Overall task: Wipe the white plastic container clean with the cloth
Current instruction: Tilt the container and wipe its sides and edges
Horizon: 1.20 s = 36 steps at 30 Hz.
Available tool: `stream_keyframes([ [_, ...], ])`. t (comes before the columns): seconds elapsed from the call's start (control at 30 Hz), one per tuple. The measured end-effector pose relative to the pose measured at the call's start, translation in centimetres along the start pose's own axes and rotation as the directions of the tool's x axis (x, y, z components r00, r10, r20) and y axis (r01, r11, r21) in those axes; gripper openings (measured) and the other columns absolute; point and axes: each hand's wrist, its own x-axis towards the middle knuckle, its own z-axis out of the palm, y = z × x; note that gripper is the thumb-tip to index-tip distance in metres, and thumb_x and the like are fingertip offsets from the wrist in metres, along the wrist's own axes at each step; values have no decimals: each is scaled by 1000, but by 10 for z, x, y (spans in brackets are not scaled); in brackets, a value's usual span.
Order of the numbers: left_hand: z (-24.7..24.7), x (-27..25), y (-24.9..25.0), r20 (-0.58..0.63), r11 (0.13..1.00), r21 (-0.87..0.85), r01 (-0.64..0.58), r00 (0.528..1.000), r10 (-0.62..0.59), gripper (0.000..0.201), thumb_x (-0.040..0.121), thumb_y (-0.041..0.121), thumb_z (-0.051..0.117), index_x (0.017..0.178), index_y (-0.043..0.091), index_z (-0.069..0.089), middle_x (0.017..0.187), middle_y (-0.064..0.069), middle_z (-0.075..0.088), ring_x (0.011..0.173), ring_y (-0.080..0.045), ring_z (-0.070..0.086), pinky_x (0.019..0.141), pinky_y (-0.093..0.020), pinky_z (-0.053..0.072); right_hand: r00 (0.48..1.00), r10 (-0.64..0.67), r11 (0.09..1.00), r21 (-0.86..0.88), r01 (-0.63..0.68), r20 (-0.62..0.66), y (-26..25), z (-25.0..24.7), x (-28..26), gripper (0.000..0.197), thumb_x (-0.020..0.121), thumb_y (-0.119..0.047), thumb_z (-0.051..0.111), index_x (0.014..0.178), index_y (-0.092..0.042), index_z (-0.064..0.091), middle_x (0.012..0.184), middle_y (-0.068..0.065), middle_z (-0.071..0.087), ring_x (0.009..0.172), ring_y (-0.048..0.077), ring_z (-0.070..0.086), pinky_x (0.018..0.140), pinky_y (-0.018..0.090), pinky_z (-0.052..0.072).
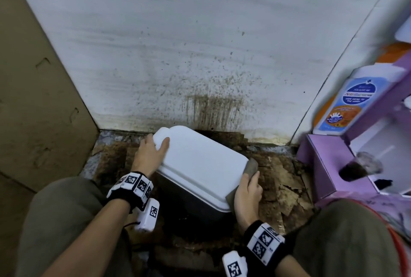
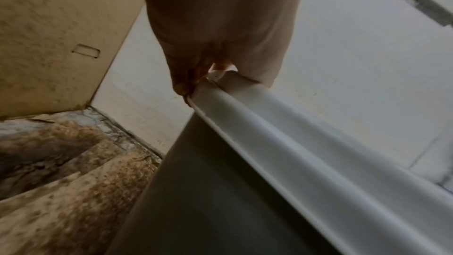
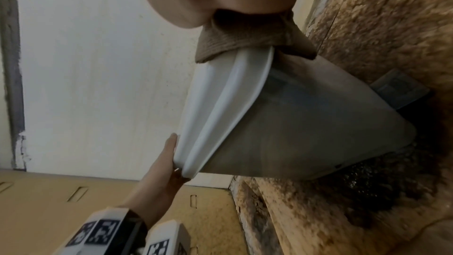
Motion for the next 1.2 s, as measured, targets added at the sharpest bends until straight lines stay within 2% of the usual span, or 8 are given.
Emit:
stream_keyframes([
  [0.2, 14, -23, -7, 9, 996, -47, 72, 997, -71, 83, 98, 64, 40, 155, 8, 16, 150, -26, 34, 135, -43, 41, 107, -52, 40, 999, 21, 998, -61, -18, 40, -13, -3, 15, 62, 108, -44, 22, 162, -21, 1, 164, 12, 12, 152, 30, 7, 120, 41, 12],
  [0.33, 22, -43, -8, 21, 978, -108, 180, 984, -179, 86, 95, 69, 40, 145, 0, 26, 147, -28, 42, 131, -42, 47, 103, -47, 42, 994, 29, 992, -125, -16, 103, -26, -10, 28, 65, 106, -52, 21, 162, -24, 4, 168, 7, 7, 155, 29, 5, 122, 46, 11],
  [0.43, 26, -47, -15, 222, 918, -236, 319, 937, -268, 100, 89, 78, 43, 148, -2, 35, 142, -22, 53, 118, -40, 62, 93, -44, 53, 985, -27, 987, -150, 53, 173, -30, -14, 46, 74, 96, -66, 23, 160, -29, 16, 164, 5, 26, 147, 28, 27, 119, 49, 26],
  [0.57, 37, -63, -14, 551, 746, -465, 477, 815, -177, 101, 72, 84, 64, 147, 24, 32, 138, 0, 55, 90, -29, 77, 70, -38, 63, 952, -71, 978, -168, 125, 297, -50, -26, 49, 55, 108, -46, 29, 158, -22, 25, 149, -2, 43, 123, 15, 43, 97, 30, 31],
  [0.77, 60, -60, -13, 402, 699, -621, 355, 910, -105, 105, 55, 76, 81, 135, 14, 52, 139, -4, 55, 105, -20, 72, 71, -32, 63, 953, -134, 965, -184, 188, 270, -45, -25, 52, 50, 109, -40, 31, 154, -18, 34, 150, 5, 47, 135, 24, 43, 103, 32, 32],
  [0.87, 56, -51, -23, 305, 706, -655, 269, 949, -78, 100, 60, 73, 82, 133, 11, 55, 133, -1, 63, 111, -18, 70, 89, -39, 61, 954, -167, 965, -159, 210, 248, -43, -19, 47, 48, 108, -39, 34, 151, -17, 40, 142, 7, 53, 125, 20, 47, 107, 36, 35],
  [0.97, 48, -38, -28, 252, 773, -607, 183, 967, -32, 105, 61, 74, 83, 136, 10, 51, 129, 4, 69, 117, -14, 67, 102, -38, 54, 971, -130, 972, -168, 165, 202, -26, -11, 40, 64, 97, -61, 29, 152, -28, 37, 150, 2, 46, 144, 26, 34, 118, 49, 29],
  [1.2, 30, -20, -3, 345, 882, -445, 156, 939, 8, 80, 77, 70, 73, 126, 13, 46, 121, 3, 64, 107, -13, 64, 85, -30, 54, 997, -70, 991, -113, 74, 38, 4, -1, 2, 55, 108, -42, 25, 159, -21, 23, 160, 8, 29, 149, 29, 17, 119, 44, 16],
])
